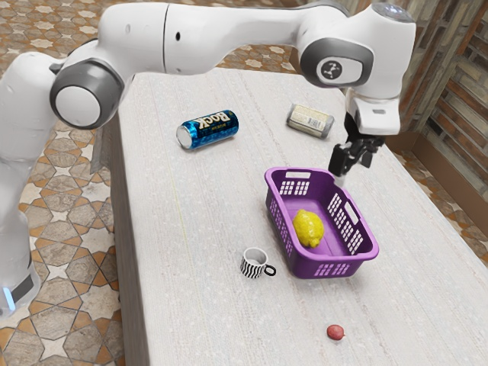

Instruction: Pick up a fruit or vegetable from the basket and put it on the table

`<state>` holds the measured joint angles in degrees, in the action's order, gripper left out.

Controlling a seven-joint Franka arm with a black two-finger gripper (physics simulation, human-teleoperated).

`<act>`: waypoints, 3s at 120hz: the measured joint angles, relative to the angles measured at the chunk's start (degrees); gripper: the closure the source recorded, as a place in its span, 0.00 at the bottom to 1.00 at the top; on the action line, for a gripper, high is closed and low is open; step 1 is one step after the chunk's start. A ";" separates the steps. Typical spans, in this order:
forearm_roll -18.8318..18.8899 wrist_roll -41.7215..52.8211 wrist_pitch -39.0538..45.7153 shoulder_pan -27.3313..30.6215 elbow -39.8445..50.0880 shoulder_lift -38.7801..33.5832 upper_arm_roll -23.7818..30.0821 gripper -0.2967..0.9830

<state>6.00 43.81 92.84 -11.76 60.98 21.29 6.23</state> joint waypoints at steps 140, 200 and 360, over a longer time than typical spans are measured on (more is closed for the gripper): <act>-4.64 40.30 9.73 8.33 19.16 0.29 -0.42 0.23; -5.84 44.36 10.88 8.24 19.54 1.36 -0.30 0.23; -7.37 43.67 15.75 7.63 22.83 5.17 -1.69 0.29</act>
<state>-1.36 87.48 108.60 -4.13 83.81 26.46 4.54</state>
